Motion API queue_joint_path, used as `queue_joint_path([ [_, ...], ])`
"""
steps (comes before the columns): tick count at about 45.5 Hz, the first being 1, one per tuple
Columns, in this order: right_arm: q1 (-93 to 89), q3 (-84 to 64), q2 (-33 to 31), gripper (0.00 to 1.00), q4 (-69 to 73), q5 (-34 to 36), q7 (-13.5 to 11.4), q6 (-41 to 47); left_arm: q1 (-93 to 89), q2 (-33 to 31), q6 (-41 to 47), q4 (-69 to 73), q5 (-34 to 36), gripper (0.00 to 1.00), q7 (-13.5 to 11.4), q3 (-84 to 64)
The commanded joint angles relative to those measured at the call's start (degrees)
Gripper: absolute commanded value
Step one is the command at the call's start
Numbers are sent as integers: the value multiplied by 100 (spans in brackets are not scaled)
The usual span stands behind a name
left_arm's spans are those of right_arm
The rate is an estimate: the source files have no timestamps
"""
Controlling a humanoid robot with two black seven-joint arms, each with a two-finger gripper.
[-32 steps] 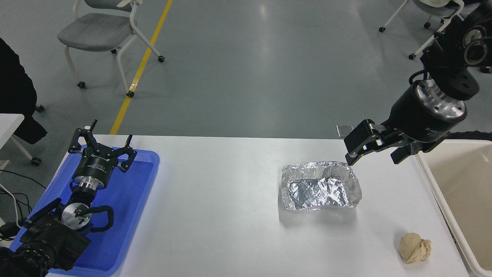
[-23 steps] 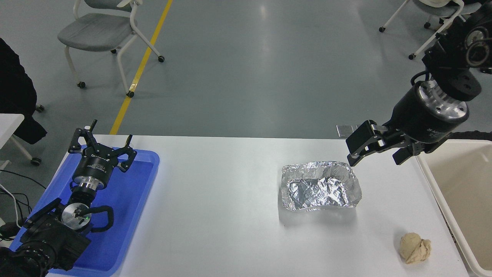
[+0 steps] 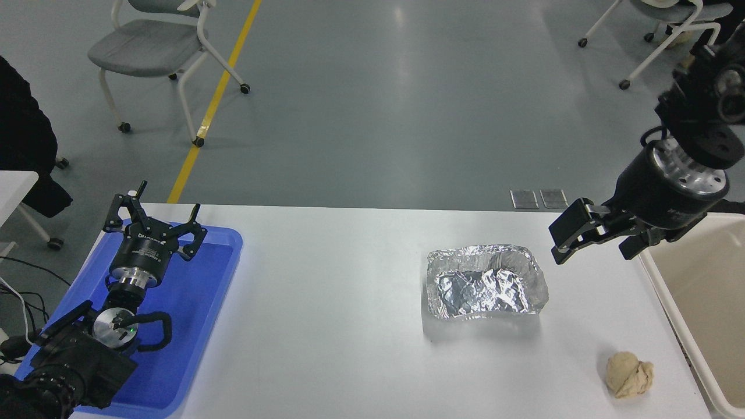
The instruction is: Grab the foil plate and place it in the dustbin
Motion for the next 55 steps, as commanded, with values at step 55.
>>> queue_joint_path([
  [55, -6276, 2768, 2022, 100, -5089, -1484, -8, -2987, -9, -14, 0, -15, 0, 100, 10, 3],
])
